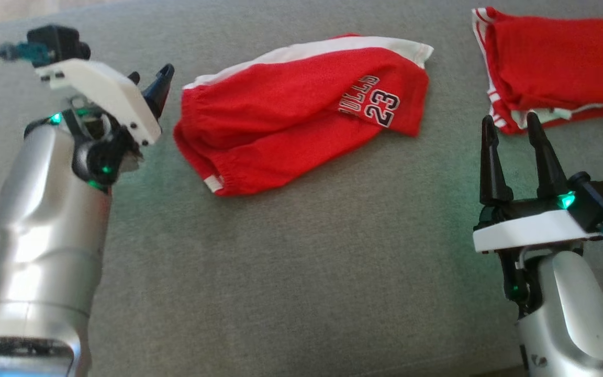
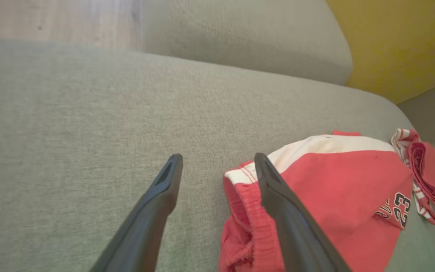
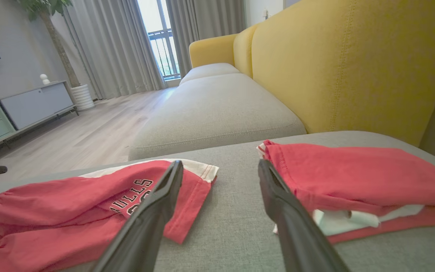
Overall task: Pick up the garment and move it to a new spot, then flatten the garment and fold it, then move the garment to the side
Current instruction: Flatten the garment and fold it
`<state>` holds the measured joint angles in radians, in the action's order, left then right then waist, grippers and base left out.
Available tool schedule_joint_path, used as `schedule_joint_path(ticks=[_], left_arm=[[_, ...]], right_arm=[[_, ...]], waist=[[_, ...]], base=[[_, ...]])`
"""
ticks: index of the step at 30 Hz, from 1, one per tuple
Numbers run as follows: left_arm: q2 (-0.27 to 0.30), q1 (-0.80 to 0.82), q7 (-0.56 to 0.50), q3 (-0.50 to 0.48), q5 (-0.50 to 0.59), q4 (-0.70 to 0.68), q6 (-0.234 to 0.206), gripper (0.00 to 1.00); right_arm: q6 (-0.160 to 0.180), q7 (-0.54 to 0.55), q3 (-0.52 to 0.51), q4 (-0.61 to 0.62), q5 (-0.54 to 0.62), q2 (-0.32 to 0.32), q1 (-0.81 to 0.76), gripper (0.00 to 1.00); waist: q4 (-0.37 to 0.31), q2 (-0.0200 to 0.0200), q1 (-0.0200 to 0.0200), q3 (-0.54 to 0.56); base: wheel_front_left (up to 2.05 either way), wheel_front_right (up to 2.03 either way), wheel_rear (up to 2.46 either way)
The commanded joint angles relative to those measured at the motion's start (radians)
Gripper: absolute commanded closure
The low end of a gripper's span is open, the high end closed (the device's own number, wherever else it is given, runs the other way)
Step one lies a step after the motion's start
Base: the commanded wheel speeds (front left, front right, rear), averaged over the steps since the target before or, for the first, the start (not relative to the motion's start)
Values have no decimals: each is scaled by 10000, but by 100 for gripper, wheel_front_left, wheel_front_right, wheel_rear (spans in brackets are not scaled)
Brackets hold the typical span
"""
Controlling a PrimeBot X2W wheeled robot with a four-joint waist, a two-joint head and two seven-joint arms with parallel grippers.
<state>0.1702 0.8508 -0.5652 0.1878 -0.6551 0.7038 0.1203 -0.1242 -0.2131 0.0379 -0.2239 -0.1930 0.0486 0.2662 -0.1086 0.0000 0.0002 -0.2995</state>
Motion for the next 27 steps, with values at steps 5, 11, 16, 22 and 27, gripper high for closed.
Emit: schedule_joint_path(ticks=[5,11,16,22,27], left_arm=[[351,1092,-1139,-255,-330,617,-102,0],[440,1396,-1422,19,-257,1065,-47,0],[267,1578,-1610,44,-564,1319,12,0],[84,1478,-2262,227,-1204,1238,86,0],[143,1162,-2819,651,-1720,727,99,100]], right_arm=[[-65,-276,346,74,-151,17,342,0],[-65,-369,432,-58,-187,17,475,0],[-65,-413,392,-145,-197,16,585,0],[-65,-444,319,-297,-164,16,650,0],[-65,-458,288,-351,-152,16,728,0]], waist=[[-444,0,-2,-377],[-680,0,-2,-550],[-801,0,-2,-626],[-873,0,-2,-536],[-870,0,-2,-427]], base=[[0,0,0],[0,0,0],[0,0,0],[0,0,0],[0,0,0]])
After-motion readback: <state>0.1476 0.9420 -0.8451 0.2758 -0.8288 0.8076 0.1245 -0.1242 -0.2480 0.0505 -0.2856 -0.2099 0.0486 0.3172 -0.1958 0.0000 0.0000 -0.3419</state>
